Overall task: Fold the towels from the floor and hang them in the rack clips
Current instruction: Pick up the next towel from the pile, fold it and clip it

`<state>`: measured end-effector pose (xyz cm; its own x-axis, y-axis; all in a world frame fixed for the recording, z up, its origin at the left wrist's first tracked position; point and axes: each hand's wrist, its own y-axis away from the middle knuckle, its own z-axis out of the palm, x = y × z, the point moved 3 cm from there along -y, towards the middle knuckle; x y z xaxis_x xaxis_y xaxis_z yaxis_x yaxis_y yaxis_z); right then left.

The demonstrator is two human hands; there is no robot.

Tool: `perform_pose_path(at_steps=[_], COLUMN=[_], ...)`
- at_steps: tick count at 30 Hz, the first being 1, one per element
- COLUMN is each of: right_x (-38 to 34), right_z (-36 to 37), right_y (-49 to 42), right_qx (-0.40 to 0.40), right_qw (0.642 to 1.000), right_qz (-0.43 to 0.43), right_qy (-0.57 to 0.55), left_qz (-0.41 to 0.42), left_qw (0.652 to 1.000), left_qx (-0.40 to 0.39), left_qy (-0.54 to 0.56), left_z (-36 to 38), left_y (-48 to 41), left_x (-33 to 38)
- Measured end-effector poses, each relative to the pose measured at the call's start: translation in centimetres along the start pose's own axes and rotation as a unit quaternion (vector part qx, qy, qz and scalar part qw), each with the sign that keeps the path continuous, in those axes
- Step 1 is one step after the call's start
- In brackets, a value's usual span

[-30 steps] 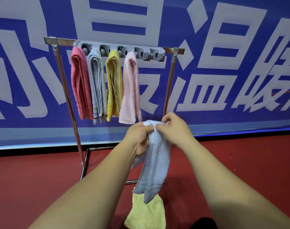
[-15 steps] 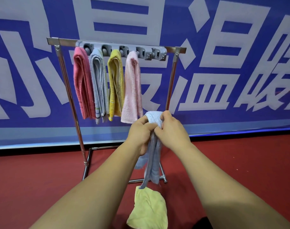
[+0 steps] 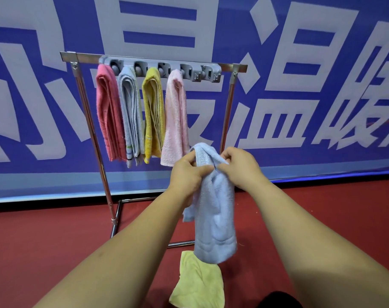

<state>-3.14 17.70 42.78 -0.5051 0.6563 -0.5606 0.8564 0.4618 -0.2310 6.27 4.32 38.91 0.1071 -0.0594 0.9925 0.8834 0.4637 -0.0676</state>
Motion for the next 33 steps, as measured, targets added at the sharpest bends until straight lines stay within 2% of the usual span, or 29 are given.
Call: perform_pose_path(at_steps=[3,12,18,22,28,33], right_x=[0.8,-0.6,-1.2,-1.0,-1.2,-3.4], right_z=[-1.5,-3.7,-3.1,-3.2,-4.5,-4.8], right_y=[-0.6,-1.8,-1.1,-1.0,-1.4,-1.9], right_qx=[0.022,0.075,-0.039,-0.092,-0.001,0.038], right_qw=[0.999,0.994,0.998,0.982,0.973,0.963], right_qz=[0.022,-0.027,-0.022,-0.020,0.001,-0.039], right_qy=[0.023,0.074,0.040,0.162,0.231,0.264], left_qz=[-0.023,-0.078,-0.046,-0.032,-0.009,-0.024], left_qw=[1.000,0.993,0.997,0.996,0.998,0.995], left_qx=[-0.017,-0.071,-0.017,-0.011,-0.017,-0.050], left_qy=[0.010,0.046,0.064,0.080,0.052,0.087], left_z=[-0.3,0.7,1.0,1.3,2.0,2.7], left_y=[-0.1,0.2,-0.4,-0.7,-0.6,-0.6], left_x=[-0.5,-0.9,-0.3,-0.3,-0.2,-0.1])
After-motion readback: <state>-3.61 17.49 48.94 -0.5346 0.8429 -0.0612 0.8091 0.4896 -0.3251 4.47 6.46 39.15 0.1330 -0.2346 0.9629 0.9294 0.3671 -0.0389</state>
